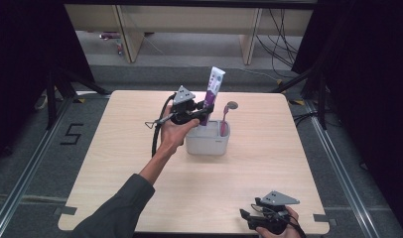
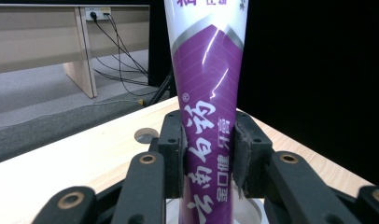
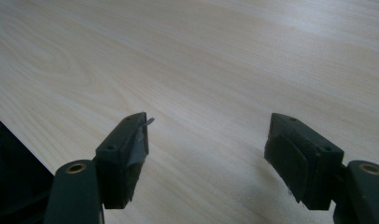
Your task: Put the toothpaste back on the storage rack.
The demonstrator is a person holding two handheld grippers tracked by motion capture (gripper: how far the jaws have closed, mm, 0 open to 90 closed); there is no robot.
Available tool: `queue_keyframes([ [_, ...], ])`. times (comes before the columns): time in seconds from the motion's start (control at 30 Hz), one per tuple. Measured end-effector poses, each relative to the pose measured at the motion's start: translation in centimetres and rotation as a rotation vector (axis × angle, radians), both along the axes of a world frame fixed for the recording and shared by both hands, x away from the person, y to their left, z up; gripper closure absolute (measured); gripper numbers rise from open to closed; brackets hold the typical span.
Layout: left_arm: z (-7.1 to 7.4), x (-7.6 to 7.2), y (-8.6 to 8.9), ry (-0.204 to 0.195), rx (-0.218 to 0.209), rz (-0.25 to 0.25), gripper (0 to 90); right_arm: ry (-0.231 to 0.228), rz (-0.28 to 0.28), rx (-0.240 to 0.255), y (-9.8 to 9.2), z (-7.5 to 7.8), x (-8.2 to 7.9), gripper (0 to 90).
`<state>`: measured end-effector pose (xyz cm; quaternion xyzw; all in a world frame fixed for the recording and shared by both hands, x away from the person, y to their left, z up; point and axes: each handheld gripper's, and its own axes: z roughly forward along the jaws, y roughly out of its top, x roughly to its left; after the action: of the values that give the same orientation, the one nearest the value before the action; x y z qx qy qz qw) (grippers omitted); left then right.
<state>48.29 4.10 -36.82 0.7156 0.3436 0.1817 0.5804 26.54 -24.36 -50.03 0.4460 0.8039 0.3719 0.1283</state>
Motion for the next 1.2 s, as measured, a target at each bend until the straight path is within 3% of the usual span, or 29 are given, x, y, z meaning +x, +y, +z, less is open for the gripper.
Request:
queue_keyframes([
  [0.43,-1.9,0.8,-1.0,0.001,0.016,0.013,67.8,0.005,-0.007,0.003,0.0,0.1,-0.1,30.3],
  [0.6,-2.4,1.0,-1.1,0.002,-0.008,0.014,67.7,0.005,-0.006,0.003,0.0,0.1,-0.2,30.3],
  [0.97,-3.4,0.8,-1.5,-0.011,0.018,0.012,67.6,0.004,-0.007,0.006,0.0,0.2,-0.2,30.4],
  [1.2,-4.5,1.1,-1.2,0.007,0.033,0.030,67.6,0.019,-0.010,0.014,0.2,0.2,-0.3,30.4],
])
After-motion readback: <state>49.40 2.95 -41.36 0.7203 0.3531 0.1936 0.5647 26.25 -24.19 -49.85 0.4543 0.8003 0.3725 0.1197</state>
